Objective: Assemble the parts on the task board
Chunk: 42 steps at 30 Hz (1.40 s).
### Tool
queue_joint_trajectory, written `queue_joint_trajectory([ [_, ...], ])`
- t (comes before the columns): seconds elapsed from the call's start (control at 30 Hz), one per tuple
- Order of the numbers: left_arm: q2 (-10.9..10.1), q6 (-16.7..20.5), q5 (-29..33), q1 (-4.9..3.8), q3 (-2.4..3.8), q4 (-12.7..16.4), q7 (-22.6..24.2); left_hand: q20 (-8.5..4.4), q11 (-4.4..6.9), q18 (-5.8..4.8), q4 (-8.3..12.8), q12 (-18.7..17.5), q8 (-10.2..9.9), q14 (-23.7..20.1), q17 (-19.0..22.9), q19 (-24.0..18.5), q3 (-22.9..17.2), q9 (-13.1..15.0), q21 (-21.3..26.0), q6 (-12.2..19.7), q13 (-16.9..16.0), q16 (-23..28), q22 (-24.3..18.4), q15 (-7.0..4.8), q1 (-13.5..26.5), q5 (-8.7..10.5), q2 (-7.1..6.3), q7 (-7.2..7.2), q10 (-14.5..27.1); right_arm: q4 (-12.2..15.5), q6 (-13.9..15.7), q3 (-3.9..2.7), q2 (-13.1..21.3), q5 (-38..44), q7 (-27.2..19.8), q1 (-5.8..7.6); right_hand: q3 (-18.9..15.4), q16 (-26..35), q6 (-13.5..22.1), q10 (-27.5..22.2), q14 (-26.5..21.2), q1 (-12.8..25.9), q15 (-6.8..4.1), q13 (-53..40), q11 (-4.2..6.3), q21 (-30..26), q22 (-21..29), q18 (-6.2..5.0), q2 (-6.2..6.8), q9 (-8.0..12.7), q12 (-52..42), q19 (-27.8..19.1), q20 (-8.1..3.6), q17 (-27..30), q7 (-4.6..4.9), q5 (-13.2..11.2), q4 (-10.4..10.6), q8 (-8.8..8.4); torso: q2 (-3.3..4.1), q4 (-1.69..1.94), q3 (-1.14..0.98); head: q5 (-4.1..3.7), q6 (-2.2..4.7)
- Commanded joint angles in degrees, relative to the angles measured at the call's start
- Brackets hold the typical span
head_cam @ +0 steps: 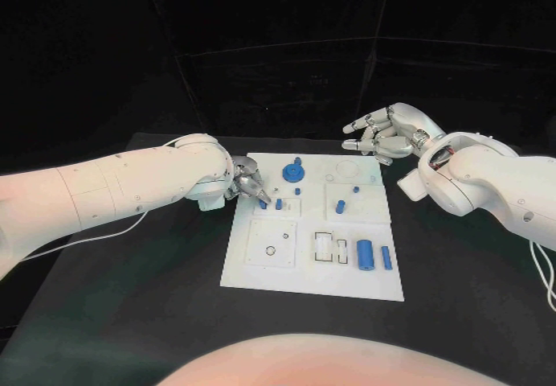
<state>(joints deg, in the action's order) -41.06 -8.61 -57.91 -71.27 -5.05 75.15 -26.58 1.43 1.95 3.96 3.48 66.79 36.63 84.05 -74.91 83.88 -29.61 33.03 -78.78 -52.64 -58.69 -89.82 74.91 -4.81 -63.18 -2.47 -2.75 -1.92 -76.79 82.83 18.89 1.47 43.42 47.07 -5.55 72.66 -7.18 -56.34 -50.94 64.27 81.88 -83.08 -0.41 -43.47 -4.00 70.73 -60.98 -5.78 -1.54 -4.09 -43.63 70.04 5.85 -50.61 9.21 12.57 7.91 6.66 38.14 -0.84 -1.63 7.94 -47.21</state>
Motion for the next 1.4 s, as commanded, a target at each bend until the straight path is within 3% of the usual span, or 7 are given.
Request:
queue_joint_trajectory([
  [0.03,0.12,-0.48,-0.10,0.22,-0.19,-0.17,-1.90,-0.47,0.25,-0.65,-0.28,0.24,0.31,5.95,-15.09,1.25,-0.03,0.16,-0.08,-0.56,0.08,-0.18,0.85,-0.56,1.13,-0.39,-0.20,0.13,-0.12,-0.02,-0.26,-0.04,-0.11,0.07,-0.62,0.10,-0.22,0.26,0.44,-0.60,0.25,-0.16,-0.02,0.12,-0.01,-0.25,0.14,-0.87,-0.16,0.05,-0.02,-0.42,0.10,-0.02,0.02,0.20,0.07,0.21,0.03,0.07,0.02,-0.02,-0.03],
  [0.47,0.41,0.95,-0.10,0.21,-0.19,-0.72,-2.45,-0.68,0.30,-0.68,-3.61,0.63,1.39,5.95,-15.09,1.33,5.51,1.02,-0.07,-1.15,-0.24,-0.18,0.98,-0.69,5.46,-0.35,-1.77,0.19,-0.27,-0.12,-0.23,-0.04,-0.21,0.07,-0.70,0.10,-0.25,0.37,0.44,-0.68,0.22,-0.14,-0.01,0.23,-0.01,-0.33,0.26,-0.89,-0.16,0.06,0.08,-0.50,0.10,0.09,0.02,0.20,0.08,0.21,0.03,0.03,0.05,-0.07,-0.11],
  [0.97,0.43,2.26,-0.09,0.22,-0.18,-0.95,-2.43,-0.75,0.35,-0.71,-7.23,0.85,2.05,5.95,-15.09,1.42,13.81,1.85,-0.05,-0.90,-0.39,-0.18,1.17,-0.75,7.53,-0.38,-1.83,0.21,-0.17,-0.20,-0.17,-0.04,-0.17,0.07,-0.65,0.10,-0.33,0.46,0.48,-0.75,0.20,0.00,0.01,0.29,-0.04,-0.40,0.34,-0.91,-0.19,0.06,0.13,-0.54,0.10,0.12,0.05,0.19,0.17,0.21,-0.01,0.05,0.07,-0.27,-0.12],
  [1.13,0.05,5.24,-0.05,0.23,-0.15,-0.43,-0.73,-0.87,0.46,-0.71,-9.66,0.96,2.10,5.95,-15.09,1.45,17.72,2.03,-0.01,-0.75,-0.50,-0.18,1.22,-0.88,8.79,-0.30,-1.45,0.40,-0.19,-0.27,-0.17,-0.04,-0.16,0.07,-0.65,0.09,-0.35,0.29,0.49,-0.68,0.24,0.04,0.01,0.16,-0.04,-0.39,0.31,-0.90,-0.22,0.06,-0.02,-0.52,0.10,-0.08,0.05,0.19,0.20,0.21,-0.01,0.12,0.09,-0.41,-0.09],
  [1.3,-0.71,11.53,2.99,0.23,-0.11,0.16,3.52,-0.86,0.32,-0.40,-11.21,-0.12,1.62,5.95,-15.09,0.93,20.66,1.99,1.25,0.25,0.83,-0.18,-0.17,-0.79,8.07,-0.31,-0.75,0.12,0.74,-0.31,-0.17,-0.04,-0.13,0.07,-0.64,0.09,-0.35,0.29,0.49,-0.68,0.24,0.04,0.01,0.16,-0.04,-0.39,0.31,-0.90,-0.22,0.06,-0.02,-0.52,0.10,-0.08,0.05,0.19,0.20,0.21,-0.01,0.13,0.06,-0.46,0.07],
  [1.33,-0.87,13.06,4.05,0.23,-0.11,0.23,4.82,-0.81,0.11,-0.19,-11.47,-0.85,1.34,5.95,-15.09,0.58,21.22,1.90,2.04,0.77,1.74,-0.18,-1.08,-0.73,7.76,-0.28,-0.59,-0.02,1.35,-0.33,-0.17,-0.04,-0.12,0.07,-0.64,0.09,-0.35,0.29,0.49,-0.68,0.24,0.04,0.01,0.16,-0.04,-0.39,0.31,-0.90,-0.22,0.06,-0.02,-0.52,0.10,-0.08,0.05,0.19,0.20,0.21,-0.02,0.12,0.06,-0.47,0.12],
  [1.4,-1.14,15.87,6.48,0.21,-0.09,0.32,7.81,-0.53,-0.51,0.87,-11.79,-5.39,0.42,5.95,-15.09,-1.38,22.36,1.62,6.32,2.79,7.26,-0.18,-5.92,-0.22,6.48,-0.36,-0.20,-0.79,5.05,-0.37,-0.16,-0.04,-0.12,0.07,-0.65,0.08,-0.35,0.29,0.49,-0.68,0.24,0.04,0.01,0.16,-0.04,-0.39,0.31,-0.90,-0.22,0.06,-0.02,-0.52,0.10,-0.08,0.05,0.19,0.20,0.21,-0.04,0.15,0.07,-0.54,0.15],
])
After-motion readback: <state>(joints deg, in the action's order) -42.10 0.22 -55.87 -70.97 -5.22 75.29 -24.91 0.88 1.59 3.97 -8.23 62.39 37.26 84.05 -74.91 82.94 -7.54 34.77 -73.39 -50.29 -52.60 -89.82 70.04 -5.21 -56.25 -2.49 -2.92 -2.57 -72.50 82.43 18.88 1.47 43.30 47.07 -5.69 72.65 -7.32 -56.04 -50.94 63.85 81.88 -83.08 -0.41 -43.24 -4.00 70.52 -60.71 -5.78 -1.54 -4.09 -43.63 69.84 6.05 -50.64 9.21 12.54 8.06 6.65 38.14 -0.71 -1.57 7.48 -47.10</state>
